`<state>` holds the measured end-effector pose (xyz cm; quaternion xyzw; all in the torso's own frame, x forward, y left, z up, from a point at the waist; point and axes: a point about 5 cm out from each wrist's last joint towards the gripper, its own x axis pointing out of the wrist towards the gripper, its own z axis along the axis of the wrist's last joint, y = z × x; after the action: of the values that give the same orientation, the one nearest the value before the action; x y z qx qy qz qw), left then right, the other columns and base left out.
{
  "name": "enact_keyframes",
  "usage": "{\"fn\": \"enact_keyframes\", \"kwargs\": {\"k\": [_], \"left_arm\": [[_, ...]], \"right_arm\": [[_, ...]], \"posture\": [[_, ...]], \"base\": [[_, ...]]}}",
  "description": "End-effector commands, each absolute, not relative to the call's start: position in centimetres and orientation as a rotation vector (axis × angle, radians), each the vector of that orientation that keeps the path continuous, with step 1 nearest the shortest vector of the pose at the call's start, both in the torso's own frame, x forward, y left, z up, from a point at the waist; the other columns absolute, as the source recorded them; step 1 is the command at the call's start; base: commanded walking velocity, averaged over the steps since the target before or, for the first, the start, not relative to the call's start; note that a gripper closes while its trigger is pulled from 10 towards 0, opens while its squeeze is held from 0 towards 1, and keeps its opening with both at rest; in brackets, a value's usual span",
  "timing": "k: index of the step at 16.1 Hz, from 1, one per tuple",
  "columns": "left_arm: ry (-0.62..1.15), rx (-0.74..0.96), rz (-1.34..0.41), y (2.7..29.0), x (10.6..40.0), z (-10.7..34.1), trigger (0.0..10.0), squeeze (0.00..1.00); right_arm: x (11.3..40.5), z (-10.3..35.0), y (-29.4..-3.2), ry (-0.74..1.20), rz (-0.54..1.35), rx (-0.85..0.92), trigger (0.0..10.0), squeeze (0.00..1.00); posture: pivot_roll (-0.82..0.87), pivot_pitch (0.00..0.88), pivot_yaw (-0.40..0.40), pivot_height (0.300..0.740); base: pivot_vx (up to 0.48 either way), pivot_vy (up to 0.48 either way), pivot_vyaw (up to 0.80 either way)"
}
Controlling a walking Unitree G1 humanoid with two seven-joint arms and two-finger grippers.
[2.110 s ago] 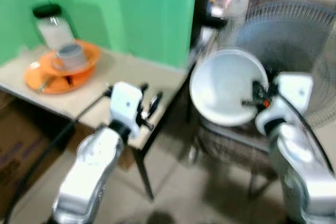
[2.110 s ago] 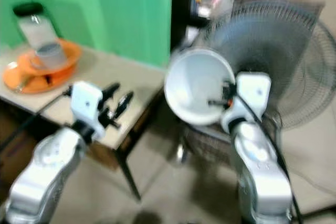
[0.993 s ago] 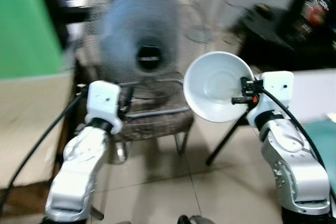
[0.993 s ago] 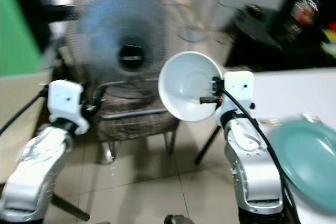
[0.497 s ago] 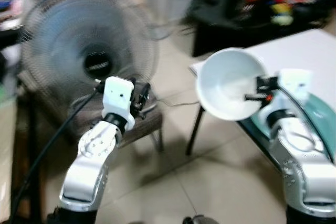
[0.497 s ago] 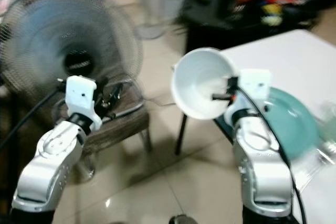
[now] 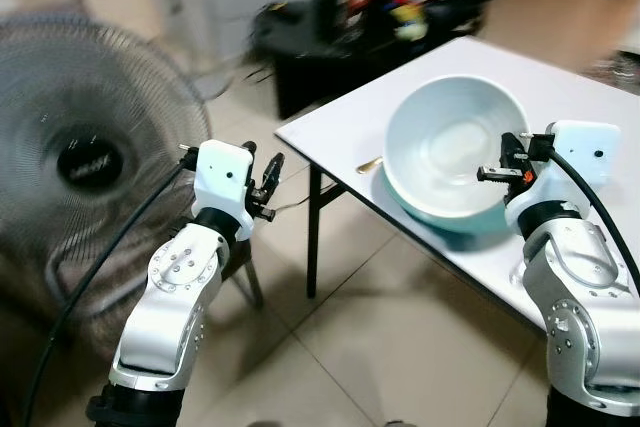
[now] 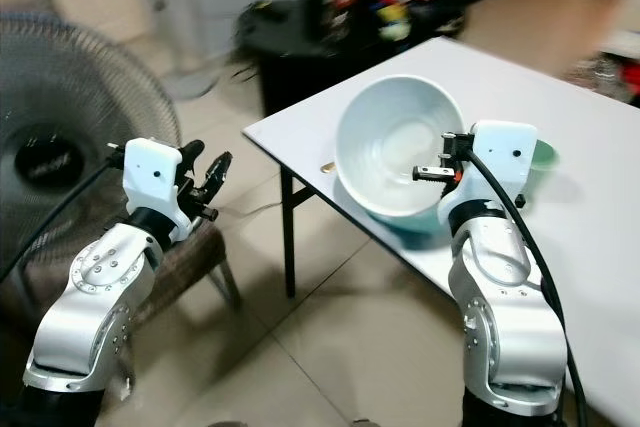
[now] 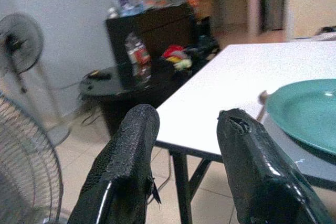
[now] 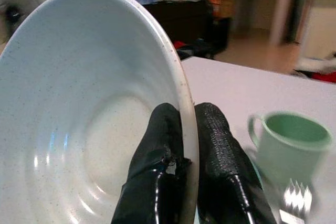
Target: Setting the table
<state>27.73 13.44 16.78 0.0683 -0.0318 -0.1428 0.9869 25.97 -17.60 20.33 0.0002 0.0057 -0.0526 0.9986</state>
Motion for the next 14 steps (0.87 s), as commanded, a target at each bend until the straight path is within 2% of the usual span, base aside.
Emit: {"fn": "enact_keyframes", "kwargs": {"k": [1,4,7,8,14], "left_arm": [[-0.058,0.150,-0.271,14.2,28.0,16.7,10.0,0.00],[-0.048,0.178,-0.243,14.3,28.4,16.8,10.0,0.00],[-0.040,0.180,-0.242,14.7,28.4,16.7,10.0,0.00],[-0.012,0.139,-0.241,14.7,28.2,16.3,10.0,0.00],[-0.007,0.114,-0.232,15.1,27.8,16.1,10.0,0.00]], "right_arm": [[25.8,21.1,-17.0,-0.019,-0.082,0.013,10.0,0.00],[25.6,20.9,-16.9,-0.011,-0.088,0.020,10.0,0.00],[25.4,20.3,-16.8,0.031,-0.078,0.015,10.0,0.00],[25.4,19.9,-16.7,0.058,-0.054,-0.002,10.0,0.00],[26.1,19.6,-15.9,0.099,0.028,0.037,10.0,0.00]], "posture": [[0.02,0.000,0.036,0.740],[0.02,0.000,0.050,0.740],[0.01,0.000,0.056,0.740],[0.01,0.000,0.058,0.740],[0.03,0.000,0.033,0.740]], "base": [[0.000,0.480,-0.80],[0.000,0.242,-0.80],[0.000,-0.480,-0.80],[0.000,0.000,-0.48],[0.000,0.000,0.00]]}}
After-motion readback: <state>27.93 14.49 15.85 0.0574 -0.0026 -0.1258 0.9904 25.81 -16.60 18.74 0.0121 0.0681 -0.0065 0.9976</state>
